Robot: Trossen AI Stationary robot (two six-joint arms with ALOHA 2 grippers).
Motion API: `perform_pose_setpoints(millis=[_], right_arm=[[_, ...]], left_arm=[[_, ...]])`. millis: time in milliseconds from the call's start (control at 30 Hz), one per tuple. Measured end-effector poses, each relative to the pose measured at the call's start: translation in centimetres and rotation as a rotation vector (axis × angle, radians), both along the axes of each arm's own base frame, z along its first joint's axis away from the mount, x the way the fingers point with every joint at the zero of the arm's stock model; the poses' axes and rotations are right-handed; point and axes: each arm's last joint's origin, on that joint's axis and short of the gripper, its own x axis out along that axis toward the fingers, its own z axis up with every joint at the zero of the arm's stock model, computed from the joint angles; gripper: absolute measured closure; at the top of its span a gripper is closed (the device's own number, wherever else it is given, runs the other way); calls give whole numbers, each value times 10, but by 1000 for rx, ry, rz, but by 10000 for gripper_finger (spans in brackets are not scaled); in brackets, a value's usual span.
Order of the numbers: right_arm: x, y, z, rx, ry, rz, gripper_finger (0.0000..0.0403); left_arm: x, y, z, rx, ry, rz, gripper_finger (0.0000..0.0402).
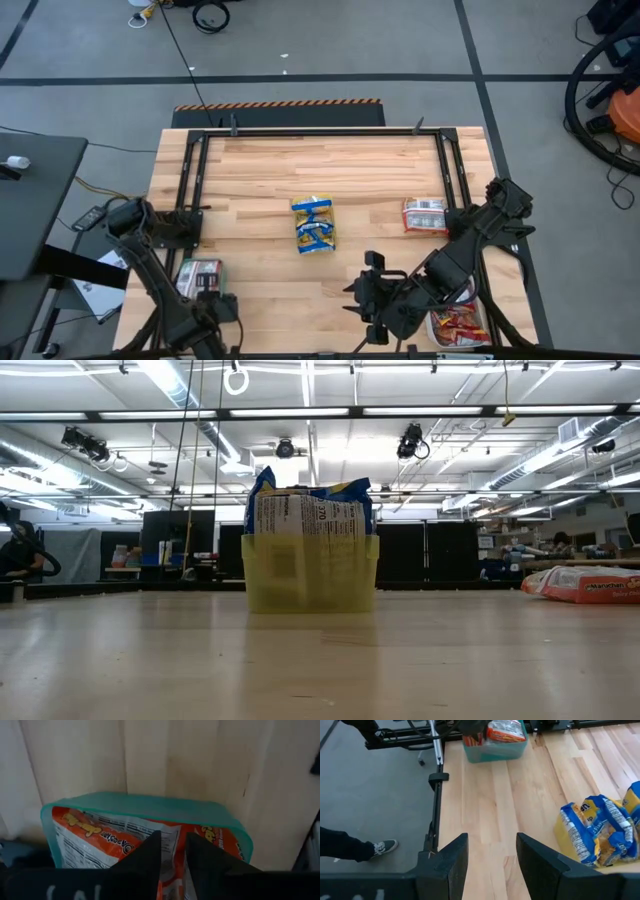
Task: Sort Maruchan noodles
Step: Put the orange noodle pack into the green bin
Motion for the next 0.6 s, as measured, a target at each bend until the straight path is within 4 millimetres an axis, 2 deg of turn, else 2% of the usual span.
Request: perform_pose_setpoints(millis=[167,300,467,600], right_arm=[[-3,3,0,16,0,-3,231],[-4,5,0,16,0,3,231],[-6,8,0,33,-2,-7,231],[-9,11,0,47,-1,-8,231]], left_arm=[[-8,-4,0,1,6,-84,301],[-7,-3,-12,-35,12,-46,294],[6,8,-18,-71,90,57,293],[19,23,-20,-118,244,101,293]])
